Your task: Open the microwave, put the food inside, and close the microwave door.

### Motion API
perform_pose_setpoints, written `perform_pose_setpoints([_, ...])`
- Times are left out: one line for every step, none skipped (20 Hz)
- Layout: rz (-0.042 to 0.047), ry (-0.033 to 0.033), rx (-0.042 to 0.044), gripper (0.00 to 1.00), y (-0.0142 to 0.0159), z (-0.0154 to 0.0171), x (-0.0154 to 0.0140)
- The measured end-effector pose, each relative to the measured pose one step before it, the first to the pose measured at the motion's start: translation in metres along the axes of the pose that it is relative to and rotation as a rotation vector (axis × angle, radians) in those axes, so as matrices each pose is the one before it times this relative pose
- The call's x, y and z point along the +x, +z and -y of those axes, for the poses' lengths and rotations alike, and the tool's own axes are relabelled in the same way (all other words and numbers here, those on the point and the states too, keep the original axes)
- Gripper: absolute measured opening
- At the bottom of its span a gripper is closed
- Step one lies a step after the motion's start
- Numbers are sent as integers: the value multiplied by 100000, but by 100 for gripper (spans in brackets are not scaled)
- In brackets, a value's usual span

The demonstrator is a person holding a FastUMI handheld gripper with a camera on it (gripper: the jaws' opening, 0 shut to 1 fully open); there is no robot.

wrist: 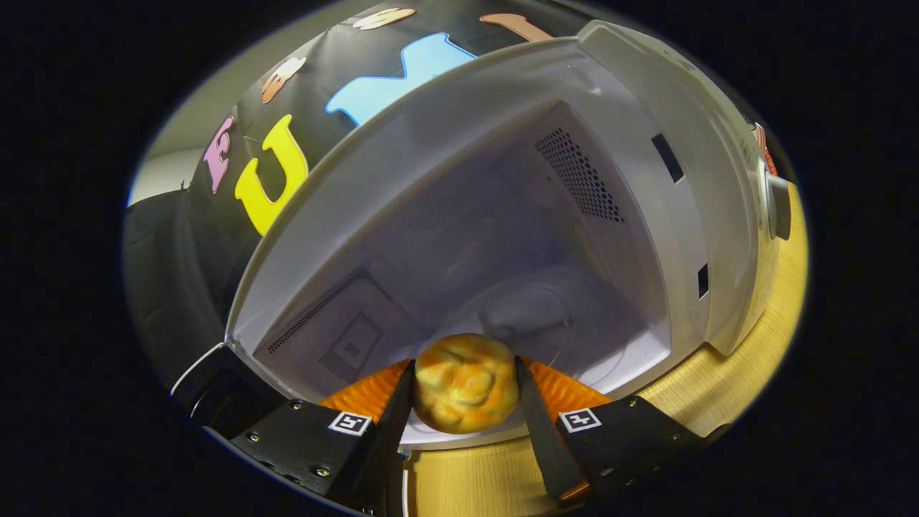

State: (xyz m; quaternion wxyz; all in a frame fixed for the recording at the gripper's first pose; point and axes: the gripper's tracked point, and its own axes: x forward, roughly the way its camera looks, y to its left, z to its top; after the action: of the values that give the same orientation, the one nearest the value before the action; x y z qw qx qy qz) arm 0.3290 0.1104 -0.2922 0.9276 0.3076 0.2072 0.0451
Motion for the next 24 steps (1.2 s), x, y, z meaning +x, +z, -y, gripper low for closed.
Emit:
perform_pose_setpoints([116,-653,-243,80,-90,196,234])
perform_pose_setpoints([428,-1256,-490,80,49,283,262])
perform_pose_setpoints([434,-981,-854,80,-99,245,330])
perform_pose_setpoints([-43,-737,107,82,-169,130,339])
perform_pose_setpoints([258,-99,819,83,89,-71,181])
perform_pose_setpoints([568,-109,-160,88,268,-9,227])
perform_pose_setpoints([335,-451,-934,90,3,-88,-453])
perform_pose_setpoints([84,-196,-1356,90,13,-22,-305])
perform_pose_setpoints([-144,465,-1519,90,121,-216,-327])
perform_pose_setpoints([-314,390,-1737,90,201,-234,-377])
perform_pose_setpoints([-311,467,-1800,90,61,-83,-586])
perform_pose_setpoints([-4,638,-1844,90,241,-199,-676])
perform_pose_setpoints([-133,502,-1712,90,147,-224,-778])
perform_pose_setpoints([372,1151,-1293,91,449,-439,-1021])
perform_pose_setpoints([635,1481,-1434,91,576,-717,-1140])
perform_pose_setpoints([1000,1386,-1755,91,620,-663,-1296])
perform_pose_setpoints([1831,1550,-2036,90,696,-692,-1332])
perform_pose_setpoints([2111,1476,-2583,90,861,-676,-1325])
perform_pose_setpoints([1118,659,-2640,90,614,-498,-1247])
perform_pose_setpoints([770,948,-2272,90,692,-421,-1237])
perform_pose_setpoints([1111,748,-1885,91,673,-472,-1339])
perform_pose_setpoints([1409,830,-1813,91,806,-458,-1319])
perform_pose_setpoints([1277,668,-1758,91,672,-380,-1322])
perform_pose_setpoints([1006,958,-1616,90,501,-396,-1291])
